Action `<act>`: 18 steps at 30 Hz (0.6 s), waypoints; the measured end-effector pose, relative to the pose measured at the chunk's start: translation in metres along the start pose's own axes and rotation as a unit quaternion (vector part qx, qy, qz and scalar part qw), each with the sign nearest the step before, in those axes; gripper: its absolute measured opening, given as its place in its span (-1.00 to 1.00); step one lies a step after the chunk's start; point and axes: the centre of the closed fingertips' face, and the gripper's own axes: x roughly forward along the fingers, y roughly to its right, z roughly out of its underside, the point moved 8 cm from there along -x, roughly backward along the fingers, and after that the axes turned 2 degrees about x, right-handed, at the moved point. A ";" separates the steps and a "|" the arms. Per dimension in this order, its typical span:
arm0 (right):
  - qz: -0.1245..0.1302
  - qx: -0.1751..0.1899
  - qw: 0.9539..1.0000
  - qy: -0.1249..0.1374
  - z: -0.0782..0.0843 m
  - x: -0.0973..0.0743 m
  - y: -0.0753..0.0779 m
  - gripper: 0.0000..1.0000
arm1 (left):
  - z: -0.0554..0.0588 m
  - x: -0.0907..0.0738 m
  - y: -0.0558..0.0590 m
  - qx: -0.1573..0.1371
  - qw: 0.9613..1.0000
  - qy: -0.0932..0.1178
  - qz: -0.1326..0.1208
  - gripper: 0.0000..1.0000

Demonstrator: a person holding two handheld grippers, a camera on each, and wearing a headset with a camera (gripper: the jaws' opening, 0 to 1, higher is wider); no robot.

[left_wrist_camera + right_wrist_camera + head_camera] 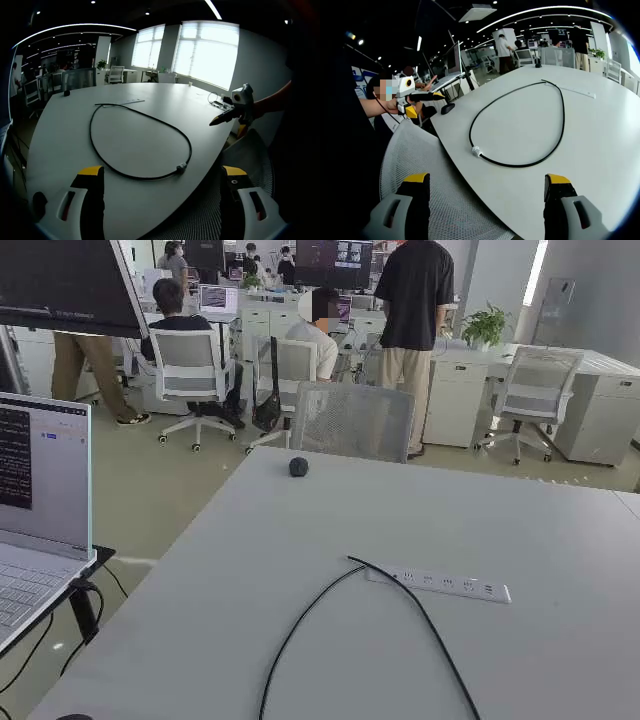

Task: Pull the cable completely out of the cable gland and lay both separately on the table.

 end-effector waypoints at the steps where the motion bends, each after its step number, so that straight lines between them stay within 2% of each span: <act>1: 0.000 0.004 1.000 0.000 0.001 0.000 0.000 0.98 | 0.001 0.000 0.000 0.000 1.000 -0.003 0.001 0.93; 9: 0.001 0.013 1.000 0.002 0.003 0.001 -0.002 0.98 | 0.002 -0.001 0.002 -0.008 1.000 -0.001 0.001 0.94; 18: 0.004 -0.001 1.000 0.005 0.001 -0.001 -0.001 0.98 | 0.002 -0.004 0.002 0.000 1.000 -0.007 0.002 0.95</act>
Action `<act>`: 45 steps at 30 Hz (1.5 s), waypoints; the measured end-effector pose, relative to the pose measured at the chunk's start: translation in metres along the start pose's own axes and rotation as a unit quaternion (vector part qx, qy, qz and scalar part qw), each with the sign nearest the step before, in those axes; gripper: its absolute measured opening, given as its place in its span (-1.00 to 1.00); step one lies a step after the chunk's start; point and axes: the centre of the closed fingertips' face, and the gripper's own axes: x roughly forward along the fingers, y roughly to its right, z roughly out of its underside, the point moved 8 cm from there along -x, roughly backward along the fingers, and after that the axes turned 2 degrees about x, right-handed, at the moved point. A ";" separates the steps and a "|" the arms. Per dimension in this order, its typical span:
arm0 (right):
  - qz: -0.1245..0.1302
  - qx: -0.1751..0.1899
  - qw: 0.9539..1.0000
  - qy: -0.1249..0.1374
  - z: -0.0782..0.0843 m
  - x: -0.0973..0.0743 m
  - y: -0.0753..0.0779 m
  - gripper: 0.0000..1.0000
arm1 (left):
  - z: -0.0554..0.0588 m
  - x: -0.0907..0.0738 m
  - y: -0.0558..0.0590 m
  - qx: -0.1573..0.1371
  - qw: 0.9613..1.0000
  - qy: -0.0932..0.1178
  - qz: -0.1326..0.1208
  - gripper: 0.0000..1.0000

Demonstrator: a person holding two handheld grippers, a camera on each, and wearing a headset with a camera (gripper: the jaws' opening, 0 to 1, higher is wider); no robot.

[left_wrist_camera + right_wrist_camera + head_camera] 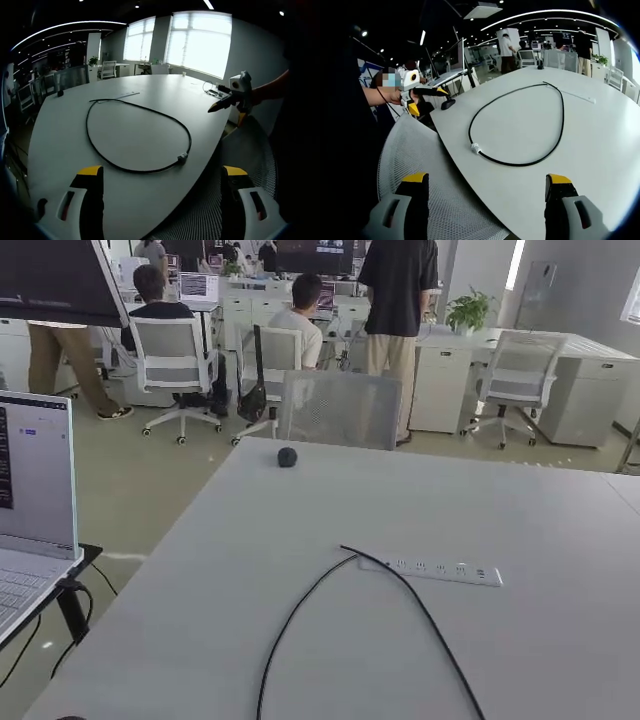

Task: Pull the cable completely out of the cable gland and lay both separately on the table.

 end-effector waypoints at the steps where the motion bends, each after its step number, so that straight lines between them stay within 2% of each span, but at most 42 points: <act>1: 0.000 0.000 1.000 0.001 0.000 0.000 0.000 0.98 | 0.000 0.000 0.000 0.000 1.000 0.000 0.000 0.95; 5: 0.001 0.003 1.000 0.005 -0.003 0.000 -0.002 0.98 | -0.003 0.000 0.000 0.003 1.000 -0.001 0.001 0.95; 10: -0.001 0.017 0.999 0.028 -0.015 -0.001 -0.004 0.95 | -0.007 0.001 -0.001 0.006 1.000 0.001 0.007 0.94; 17: -0.006 0.002 1.000 0.021 -0.015 0.001 -0.003 0.90 | -0.010 0.001 0.000 0.007 1.000 0.004 0.009 0.93; 21: -0.007 0.003 1.000 0.020 -0.013 0.002 -0.001 0.87 | -0.009 0.002 0.001 0.010 1.000 -0.003 0.011 0.92; 27: -0.010 -0.006 1.000 0.010 -0.015 0.007 0.000 0.80 | -0.009 0.004 0.000 0.017 1.000 -0.009 0.010 0.92; 36: -0.024 -0.024 0.999 0.001 -0.031 0.018 -0.003 0.70 | -0.007 0.008 0.002 0.016 1.000 -0.019 0.017 0.89; 41: -0.031 -0.049 0.998 -0.021 -0.039 0.030 -0.006 0.62 | -0.005 0.007 0.004 0.015 0.999 -0.021 0.019 0.87; 45: -0.038 -0.060 0.996 -0.049 -0.044 0.041 -0.008 0.52 | -0.002 0.006 0.007 0.018 0.999 -0.028 0.024 0.85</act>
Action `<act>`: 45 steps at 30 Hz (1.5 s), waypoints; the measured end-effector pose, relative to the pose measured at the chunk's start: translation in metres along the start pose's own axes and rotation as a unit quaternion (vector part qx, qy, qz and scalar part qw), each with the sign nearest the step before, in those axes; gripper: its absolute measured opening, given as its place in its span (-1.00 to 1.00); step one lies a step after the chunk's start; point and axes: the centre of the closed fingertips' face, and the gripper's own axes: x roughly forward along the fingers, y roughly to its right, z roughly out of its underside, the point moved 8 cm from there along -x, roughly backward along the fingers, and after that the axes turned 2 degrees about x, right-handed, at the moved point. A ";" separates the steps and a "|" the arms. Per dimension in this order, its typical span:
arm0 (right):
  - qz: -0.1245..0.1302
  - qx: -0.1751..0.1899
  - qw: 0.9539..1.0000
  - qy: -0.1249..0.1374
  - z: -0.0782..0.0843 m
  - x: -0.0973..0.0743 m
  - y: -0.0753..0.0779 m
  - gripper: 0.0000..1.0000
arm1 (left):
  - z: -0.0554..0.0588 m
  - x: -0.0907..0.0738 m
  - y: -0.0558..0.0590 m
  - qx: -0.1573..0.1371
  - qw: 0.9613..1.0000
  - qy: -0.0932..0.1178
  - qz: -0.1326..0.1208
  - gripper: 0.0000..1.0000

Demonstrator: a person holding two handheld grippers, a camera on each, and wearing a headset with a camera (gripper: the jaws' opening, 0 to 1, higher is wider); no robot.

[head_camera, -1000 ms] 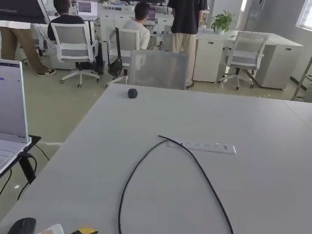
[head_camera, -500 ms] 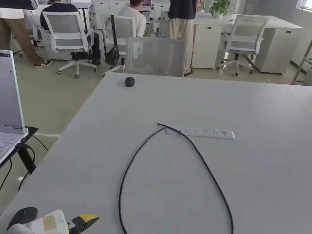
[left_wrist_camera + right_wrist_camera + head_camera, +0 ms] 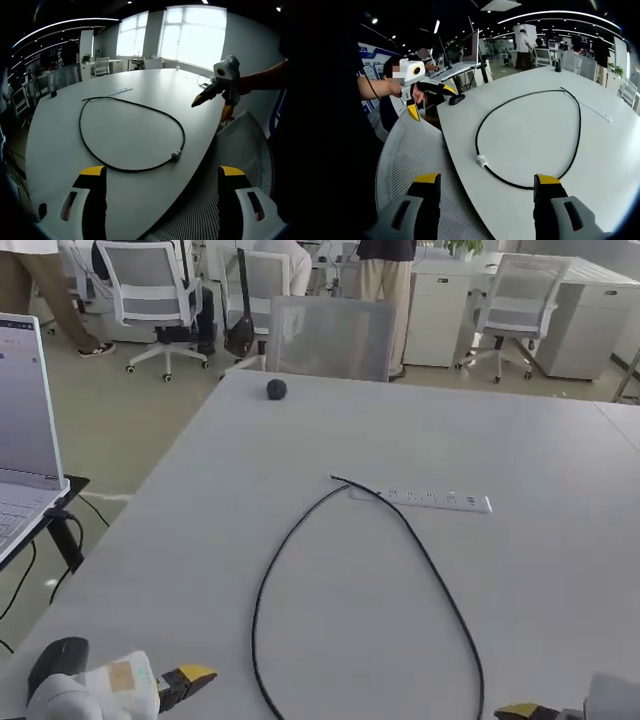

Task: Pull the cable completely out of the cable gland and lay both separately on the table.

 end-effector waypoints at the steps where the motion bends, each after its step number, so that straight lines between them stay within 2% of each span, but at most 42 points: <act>1: -0.002 -0.006 1.000 -0.005 -0.001 0.003 0.000 0.49 | 0.000 0.000 0.001 0.001 1.000 -0.001 0.001 0.85; 8: -0.009 -0.023 0.999 -0.030 -0.008 0.019 0.001 0.32 | -0.001 0.001 0.004 0.006 1.000 -0.002 0.009 0.85; 10: -0.015 -0.028 0.999 -0.045 -0.009 0.024 0.001 0.25 | 0.001 0.002 0.004 0.005 1.000 -0.004 0.011 0.83; 18: -0.026 -0.071 0.993 -0.092 -0.012 0.044 -0.005 0.13 | 0.003 0.006 0.006 0.009 1.000 -0.004 0.018 0.81; 23: -0.029 -0.085 0.990 -0.106 -0.016 0.055 -0.006 0.01 | 0.003 0.007 0.007 0.012 1.000 -0.002 0.020 0.80; 26: -0.037 -0.090 0.988 -0.120 -0.017 0.063 -0.007 -0.06 | 0.005 0.007 0.005 0.012 1.000 -0.005 0.022 0.81; 29: -0.038 -0.100 0.986 -0.129 -0.017 0.070 -0.006 -0.09 | 0.003 0.007 0.004 0.010 1.000 0.001 0.023 0.82; 37: -0.043 -0.119 0.980 -0.155 -0.015 0.090 -0.004 -0.19 | 0.004 0.010 0.007 0.021 0.999 -0.005 0.033 0.81; 40: -0.047 -0.132 0.975 -0.172 -0.013 0.097 -0.005 -0.27 | 0.005 0.009 0.005 0.019 0.999 -0.004 0.033 0.80; 45: -0.052 -0.145 0.970 -0.188 -0.010 0.106 -0.007 -0.34 | 0.004 0.007 0.003 0.017 0.999 -0.002 0.032 0.78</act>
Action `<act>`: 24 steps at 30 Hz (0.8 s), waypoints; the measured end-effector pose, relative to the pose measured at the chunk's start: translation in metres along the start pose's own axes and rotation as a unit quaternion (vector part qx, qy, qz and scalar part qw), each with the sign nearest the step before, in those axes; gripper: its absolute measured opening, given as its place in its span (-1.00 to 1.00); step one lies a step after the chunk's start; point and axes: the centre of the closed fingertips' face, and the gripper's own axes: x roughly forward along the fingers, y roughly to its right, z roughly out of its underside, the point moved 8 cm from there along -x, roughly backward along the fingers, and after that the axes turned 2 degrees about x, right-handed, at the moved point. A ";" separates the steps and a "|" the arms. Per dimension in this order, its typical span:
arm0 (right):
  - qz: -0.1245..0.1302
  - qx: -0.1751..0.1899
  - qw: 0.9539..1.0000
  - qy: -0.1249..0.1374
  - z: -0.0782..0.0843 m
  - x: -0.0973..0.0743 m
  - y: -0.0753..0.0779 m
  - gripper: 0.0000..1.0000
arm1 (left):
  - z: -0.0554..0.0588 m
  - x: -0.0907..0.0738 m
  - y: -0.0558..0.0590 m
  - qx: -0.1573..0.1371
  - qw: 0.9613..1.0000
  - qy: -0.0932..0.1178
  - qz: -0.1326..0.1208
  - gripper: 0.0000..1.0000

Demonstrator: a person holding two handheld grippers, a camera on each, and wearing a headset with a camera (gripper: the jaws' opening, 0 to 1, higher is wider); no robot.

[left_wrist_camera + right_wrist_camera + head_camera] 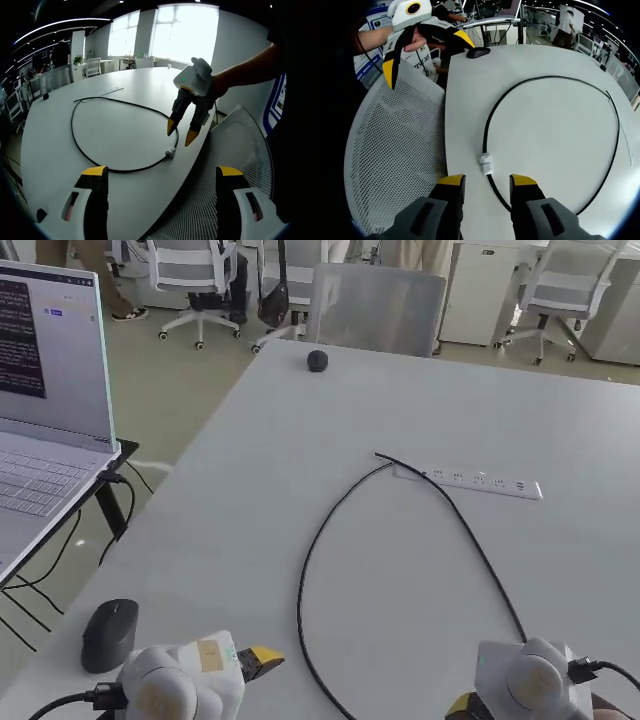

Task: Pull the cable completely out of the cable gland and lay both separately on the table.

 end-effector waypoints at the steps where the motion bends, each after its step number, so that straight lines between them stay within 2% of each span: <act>1: -0.001 -0.001 1.000 -0.002 0.000 0.002 -0.001 -0.35 | 0.000 0.000 0.000 0.002 1.000 0.000 0.000 0.78; 7: -0.009 -0.009 1.000 -0.010 -0.002 0.011 -0.001 -0.42 | 0.001 0.001 0.004 0.011 1.000 -0.008 0.005 0.77; 16: -0.022 -0.025 0.999 -0.024 -0.002 0.024 -0.002 -0.53 | 0.001 -0.001 0.007 0.003 1.000 -0.001 0.010 0.75; 24: -0.026 -0.047 0.998 -0.039 -0.003 0.034 -0.002 -0.60 | 0.006 -0.003 0.008 0.002 1.000 -0.006 0.010 0.74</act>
